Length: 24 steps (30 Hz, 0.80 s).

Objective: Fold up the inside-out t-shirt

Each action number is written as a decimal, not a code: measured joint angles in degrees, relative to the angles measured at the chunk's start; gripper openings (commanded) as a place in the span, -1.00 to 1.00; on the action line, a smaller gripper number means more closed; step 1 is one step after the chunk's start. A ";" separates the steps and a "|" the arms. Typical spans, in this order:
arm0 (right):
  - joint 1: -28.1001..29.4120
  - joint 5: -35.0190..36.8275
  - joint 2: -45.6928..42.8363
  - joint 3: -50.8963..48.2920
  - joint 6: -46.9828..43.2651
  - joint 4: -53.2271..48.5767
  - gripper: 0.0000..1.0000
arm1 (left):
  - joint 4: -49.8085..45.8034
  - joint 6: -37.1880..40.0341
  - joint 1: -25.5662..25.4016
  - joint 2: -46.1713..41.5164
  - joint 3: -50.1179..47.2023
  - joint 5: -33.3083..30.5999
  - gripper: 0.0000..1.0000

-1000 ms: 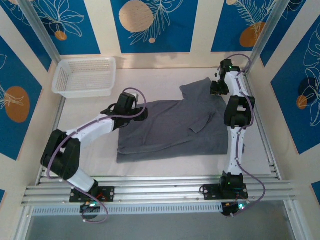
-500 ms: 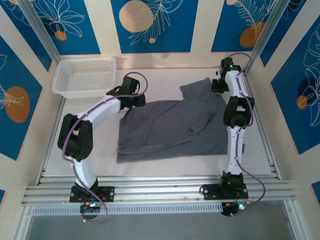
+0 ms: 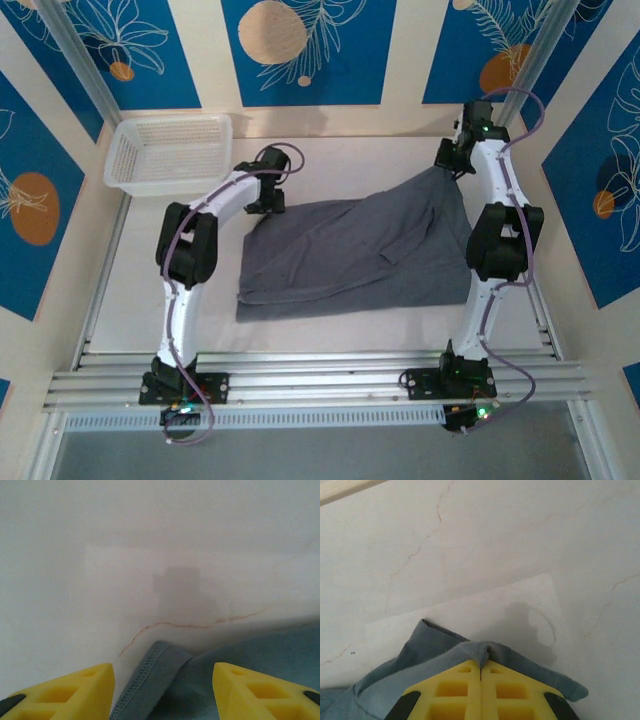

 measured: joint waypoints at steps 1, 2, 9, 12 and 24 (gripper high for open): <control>0.00 -0.22 0.22 -0.50 0.15 0.04 -1.00 | -0.52 0.00 0.02 0.39 0.00 -0.09 0.09; 0.00 -0.39 0.37 -0.79 0.31 0.02 -1.00 | -0.74 0.07 0.04 0.66 0.00 -0.11 0.08; 0.20 -1.51 1.33 -1.18 0.31 0.15 -1.00 | -0.13 0.63 0.22 1.70 0.02 -0.22 0.03; 0.37 -1.49 1.33 -1.18 0.28 0.15 -1.00 | 0.09 0.63 0.33 2.14 0.07 -1.09 -0.06; 0.81 -1.49 1.44 -1.07 0.11 0.02 -1.00 | 2.73 0.85 2.32 4.04 1.77 -1.20 -0.35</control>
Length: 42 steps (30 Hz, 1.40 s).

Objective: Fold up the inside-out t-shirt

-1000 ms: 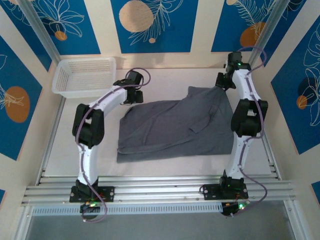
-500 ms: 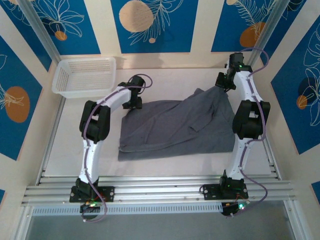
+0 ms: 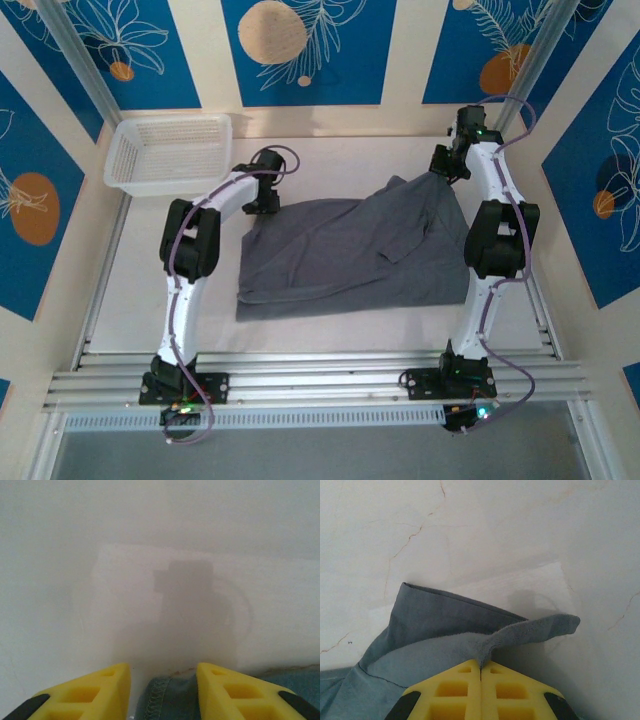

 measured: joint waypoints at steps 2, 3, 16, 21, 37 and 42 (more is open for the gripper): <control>0.02 0.00 0.07 0.07 0.00 -0.11 -1.00 | 0.00 0.20 0.11 0.37 0.96 -0.02 -0.61; 0.02 0.02 0.09 0.11 -0.02 -0.09 -1.00 | 0.02 0.44 0.22 0.52 1.49 0.00 -0.76; -0.11 0.04 0.20 0.68 -0.22 -0.28 -1.00 | -0.02 2.56 1.97 0.68 2.49 1.60 -0.42; -0.11 0.02 0.42 1.11 -0.20 -0.31 -1.00 | 1.46 3.30 2.05 -0.15 1.73 7.23 -0.28; -0.11 0.02 0.85 1.49 -0.20 -0.74 -1.00 | 1.40 5.53 2.03 0.74 1.46 9.53 -0.33; -0.11 0.02 0.90 2.54 -0.20 -1.16 -1.00 | 1.27 5.86 2.03 0.74 1.01 9.99 -0.58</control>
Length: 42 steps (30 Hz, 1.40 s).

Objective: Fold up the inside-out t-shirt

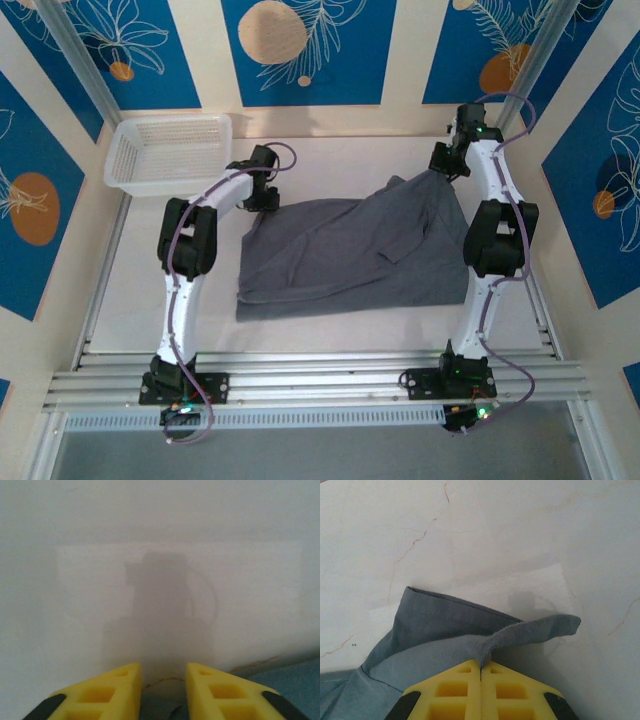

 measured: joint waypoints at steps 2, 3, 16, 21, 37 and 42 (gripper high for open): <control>0.00 0.00 0.00 0.15 0.00 -0.11 -1.00 | -0.11 -0.02 0.00 0.00 -0.11 -0.04 -0.69; 0.02 0.00 0.00 0.17 0.00 -0.20 -1.00 | -0.15 0.00 0.00 0.00 -0.11 -0.07 -0.73; -0.39 1.51 0.31 0.17 1.51 -0.26 -1.00 | 0.09 -1.01 1.07 -1.84 -1.90 -2.23 -1.00; -2.91 2.21 0.31 -0.13 4.04 -0.07 -1.00 | 2.14 -3.52 3.69 -9.77 -8.46 -4.22 -1.00; -3.98 0.20 5.55 0.26 5.31 -0.04 -1.00 | 9.16 -8.59 6.58 -7.91 -10.14 1.44 -1.00; -4.28 -0.66 7.80 2.36 5.35 -0.48 -1.00 | 9.73 -8.59 6.58 -6.91 -6.78 1.53 -1.00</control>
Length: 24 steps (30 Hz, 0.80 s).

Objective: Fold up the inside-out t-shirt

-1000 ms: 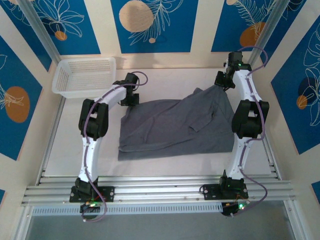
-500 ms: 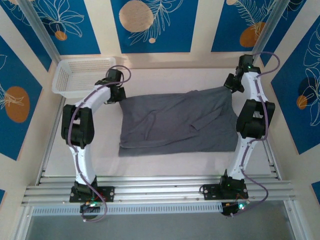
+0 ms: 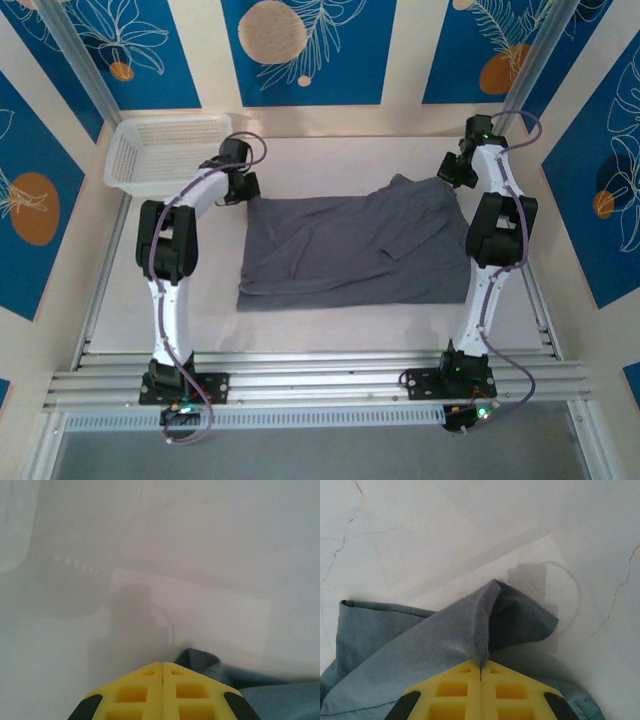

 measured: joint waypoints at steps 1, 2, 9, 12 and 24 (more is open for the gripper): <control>-0.11 -0.44 0.00 0.07 0.04 -0.17 -1.00 | 0.02 0.02 0.00 0.00 0.44 -0.04 -1.00; -0.22 -0.94 -0.02 0.17 0.17 -0.22 -1.00 | 0.15 0.02 0.00 -0.02 0.61 -0.07 -1.00; -3.15 -5.05 -4.94 -6.93 3.58 3.50 -1.00 | 0.83 -0.76 0.00 -4.09 -4.26 -0.83 -1.00; -5.38 -6.80 -11.85 -17.18 6.08 6.91 -1.00 | 1.22 -2.47 0.00 -10.80 -11.56 -1.03 -1.00; -9.22 -11.80 -16.68 -24.76 9.57 9.77 -1.00 | 3.26 -5.05 -0.02 -20.26 -24.39 0.39 -1.00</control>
